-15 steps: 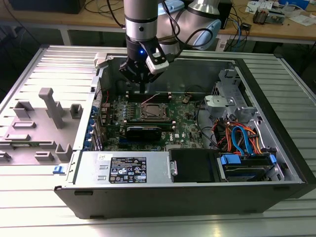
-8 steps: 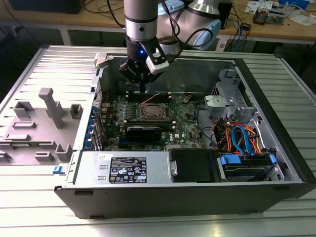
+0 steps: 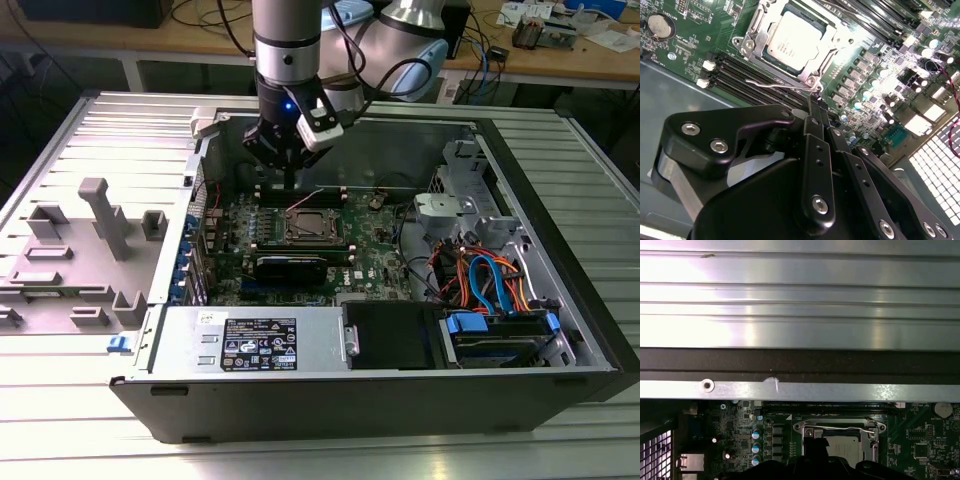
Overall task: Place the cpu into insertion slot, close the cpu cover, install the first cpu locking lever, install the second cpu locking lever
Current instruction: 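Install the first cpu locking lever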
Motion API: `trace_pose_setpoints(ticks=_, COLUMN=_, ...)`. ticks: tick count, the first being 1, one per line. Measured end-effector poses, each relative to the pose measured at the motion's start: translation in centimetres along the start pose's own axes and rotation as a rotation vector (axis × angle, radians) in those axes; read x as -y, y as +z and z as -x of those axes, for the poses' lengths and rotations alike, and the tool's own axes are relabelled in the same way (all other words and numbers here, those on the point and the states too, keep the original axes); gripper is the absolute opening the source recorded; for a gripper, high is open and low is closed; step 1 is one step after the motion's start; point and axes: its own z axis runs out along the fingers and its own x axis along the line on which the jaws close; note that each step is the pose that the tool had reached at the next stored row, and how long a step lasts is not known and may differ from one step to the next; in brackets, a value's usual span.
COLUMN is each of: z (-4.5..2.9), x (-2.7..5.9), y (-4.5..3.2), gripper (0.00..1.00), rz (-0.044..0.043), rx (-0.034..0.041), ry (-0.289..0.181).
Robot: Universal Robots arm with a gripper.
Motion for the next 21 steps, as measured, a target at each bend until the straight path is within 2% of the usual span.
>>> trace_pose_setpoints(ticks=3, z=0.41, x=0.0, y=0.17, gripper=0.11, rz=-0.0007, rx=-0.0002, ry=0.0)
trace_pose_setpoints(ticks=5, z=0.98, x=0.0, y=0.43, gripper=0.11, rz=-0.0028, rx=-0.0001, ry=-0.001)
trace_pose_setpoints(ticks=7, z=1.33, x=0.0, y=0.7, gripper=0.11, rz=-0.0026, rx=0.0002, ry=-0.022)
trace_pose_setpoints(ticks=16, z=2.34, x=0.01, y=1.31, gripper=0.11, rz=-0.0025, rx=0.0002, ry=-0.027)
trace_pose_setpoints(ticks=21, z=2.55, x=0.01, y=1.73, gripper=0.11, rz=-0.0024, rx=0.0002, ry=-0.027)
